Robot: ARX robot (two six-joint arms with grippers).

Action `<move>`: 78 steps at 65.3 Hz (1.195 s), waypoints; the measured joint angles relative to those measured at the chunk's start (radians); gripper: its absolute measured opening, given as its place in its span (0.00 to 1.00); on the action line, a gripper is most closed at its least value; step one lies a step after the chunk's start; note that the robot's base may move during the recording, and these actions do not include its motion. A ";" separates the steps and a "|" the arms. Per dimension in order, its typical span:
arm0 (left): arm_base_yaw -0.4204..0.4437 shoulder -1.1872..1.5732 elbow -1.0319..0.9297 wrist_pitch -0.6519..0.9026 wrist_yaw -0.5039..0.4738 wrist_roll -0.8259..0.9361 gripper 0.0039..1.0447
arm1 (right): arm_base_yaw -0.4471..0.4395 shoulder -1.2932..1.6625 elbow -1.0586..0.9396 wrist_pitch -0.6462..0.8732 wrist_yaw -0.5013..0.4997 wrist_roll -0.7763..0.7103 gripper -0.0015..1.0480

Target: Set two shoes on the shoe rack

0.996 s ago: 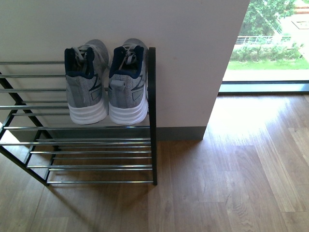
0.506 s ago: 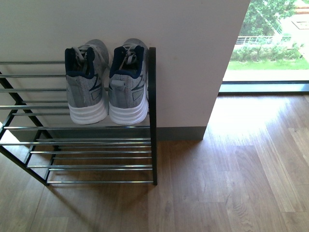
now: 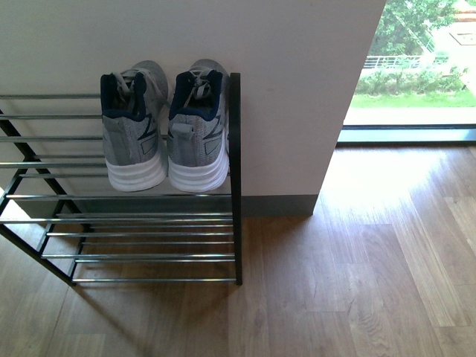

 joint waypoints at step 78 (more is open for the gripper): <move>0.000 0.000 0.000 0.000 0.000 0.002 0.91 | 0.000 0.000 0.000 0.000 0.000 0.000 0.91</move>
